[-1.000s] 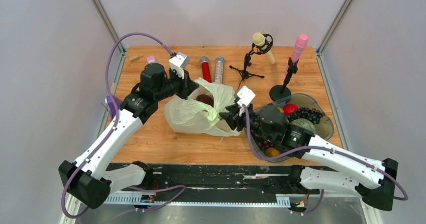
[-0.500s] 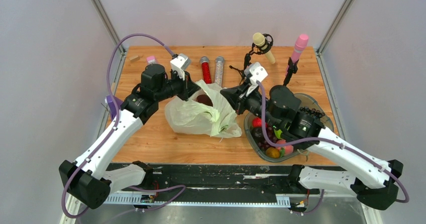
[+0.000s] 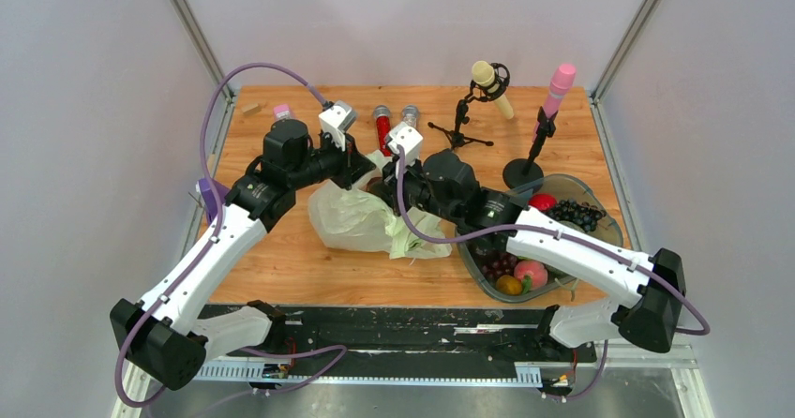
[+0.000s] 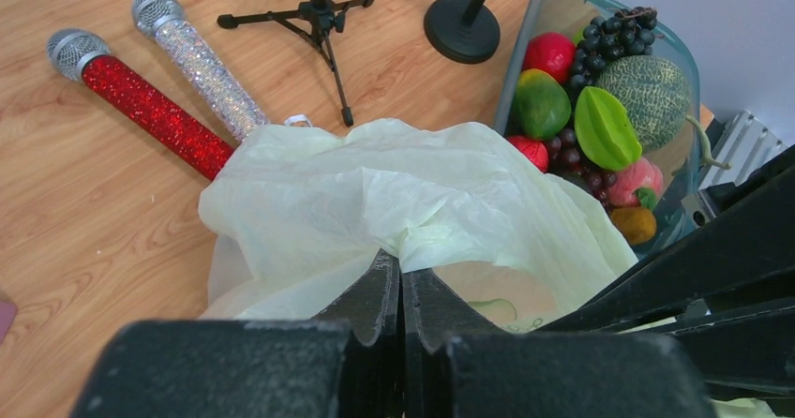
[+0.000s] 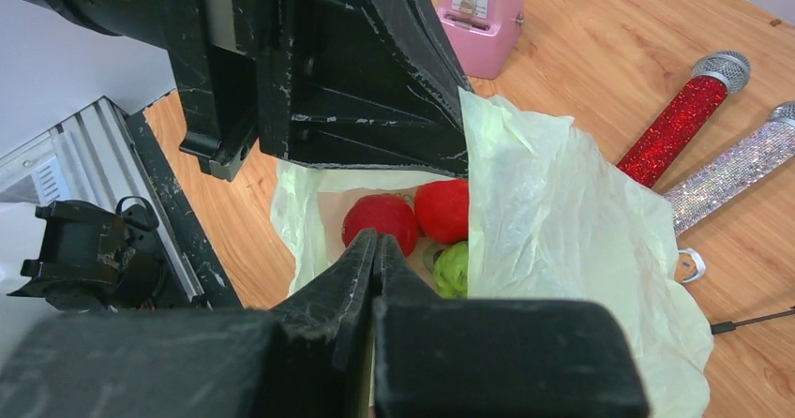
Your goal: Untie the knot of the plastic bag and take out the fruit
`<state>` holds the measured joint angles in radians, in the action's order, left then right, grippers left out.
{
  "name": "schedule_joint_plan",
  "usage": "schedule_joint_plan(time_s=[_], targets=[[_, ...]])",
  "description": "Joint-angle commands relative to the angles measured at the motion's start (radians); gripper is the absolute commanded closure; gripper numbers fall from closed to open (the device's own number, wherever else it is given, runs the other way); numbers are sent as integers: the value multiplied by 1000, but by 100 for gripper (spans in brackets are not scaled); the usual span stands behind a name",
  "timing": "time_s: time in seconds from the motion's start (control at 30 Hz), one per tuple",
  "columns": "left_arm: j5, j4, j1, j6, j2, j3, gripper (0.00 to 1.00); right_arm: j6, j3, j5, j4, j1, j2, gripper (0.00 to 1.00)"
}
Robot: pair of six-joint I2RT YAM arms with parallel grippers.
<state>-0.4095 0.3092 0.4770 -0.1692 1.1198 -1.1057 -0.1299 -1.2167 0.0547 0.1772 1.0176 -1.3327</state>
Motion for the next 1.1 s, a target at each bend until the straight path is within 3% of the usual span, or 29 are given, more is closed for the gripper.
schedule_joint_plan(time_s=[0.0,0.1,0.3,0.6,0.7,0.93,1.07], targets=[[-17,-28,-3,11,-28,5,98,2,-31,-36,-77,-3,-14,100],[1,-27,-3,1,-26,5,99,-20,-12,-99,-81,3,-19,100],[-4,-33,-3,-13,-26,7,99,-93,80,-65,-135,6,-32,100],[-2,-14,-3,0,-31,7,98,-137,177,295,-159,-1,-116,100],[4,5,-3,10,-32,8,99,-125,193,348,-158,-19,-129,100],[25,70,-3,46,-32,13,97,-155,243,239,-152,-127,-73,100],[63,114,8,52,-40,34,79,-129,273,22,-203,-182,-35,92]])
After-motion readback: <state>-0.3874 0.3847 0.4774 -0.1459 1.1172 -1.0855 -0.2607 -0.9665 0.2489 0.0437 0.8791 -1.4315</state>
